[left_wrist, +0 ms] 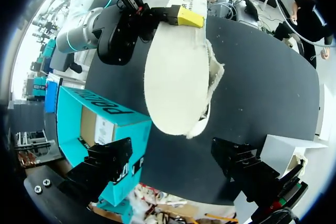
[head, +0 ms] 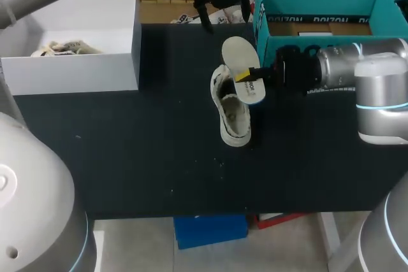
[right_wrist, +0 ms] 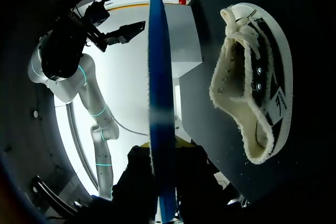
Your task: Take the shoe out of the shoebox, open the shoe tongue, remove and reinsert the insole, then place the shoe into the shoebox
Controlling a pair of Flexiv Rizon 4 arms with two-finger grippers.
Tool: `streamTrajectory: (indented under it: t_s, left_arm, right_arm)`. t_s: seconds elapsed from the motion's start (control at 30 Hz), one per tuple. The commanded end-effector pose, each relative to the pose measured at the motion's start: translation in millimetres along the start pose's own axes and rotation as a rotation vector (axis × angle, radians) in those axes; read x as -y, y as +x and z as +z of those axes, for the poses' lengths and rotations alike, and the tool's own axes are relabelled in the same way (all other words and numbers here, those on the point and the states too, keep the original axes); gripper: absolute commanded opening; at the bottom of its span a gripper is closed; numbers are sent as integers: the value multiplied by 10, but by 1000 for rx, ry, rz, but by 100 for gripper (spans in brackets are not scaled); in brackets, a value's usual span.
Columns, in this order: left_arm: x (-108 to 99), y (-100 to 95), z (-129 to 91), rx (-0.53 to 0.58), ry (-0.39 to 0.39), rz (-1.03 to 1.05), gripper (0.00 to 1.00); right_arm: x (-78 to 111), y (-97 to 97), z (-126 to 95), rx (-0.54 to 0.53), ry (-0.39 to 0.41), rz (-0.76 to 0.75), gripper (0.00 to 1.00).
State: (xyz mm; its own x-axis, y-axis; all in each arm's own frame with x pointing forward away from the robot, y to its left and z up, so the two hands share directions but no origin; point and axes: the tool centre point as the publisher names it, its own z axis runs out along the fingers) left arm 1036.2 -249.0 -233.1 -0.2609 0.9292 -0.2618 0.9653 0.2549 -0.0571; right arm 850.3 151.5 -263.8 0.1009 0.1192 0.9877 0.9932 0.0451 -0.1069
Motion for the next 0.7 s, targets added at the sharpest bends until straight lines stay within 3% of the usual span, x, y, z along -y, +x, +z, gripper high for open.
streamTrajectory:
  t_s: [0.03, 0.3, 0.7]
  left_arm:
    - [140, 75, -15, 13, -26, 3, 100]
    - [445, 110, -97, 12, -68, -9, 100]
    - [1075, 91, -141, 25, -70, 22, 100]
  right_arm:
    - [-1, -5, 14, 1, -2, 0, 0]
    - [-1, -5, 14, 1, -2, 0, 0]
    - [-1, -5, 14, 1, -2, 0, 0]
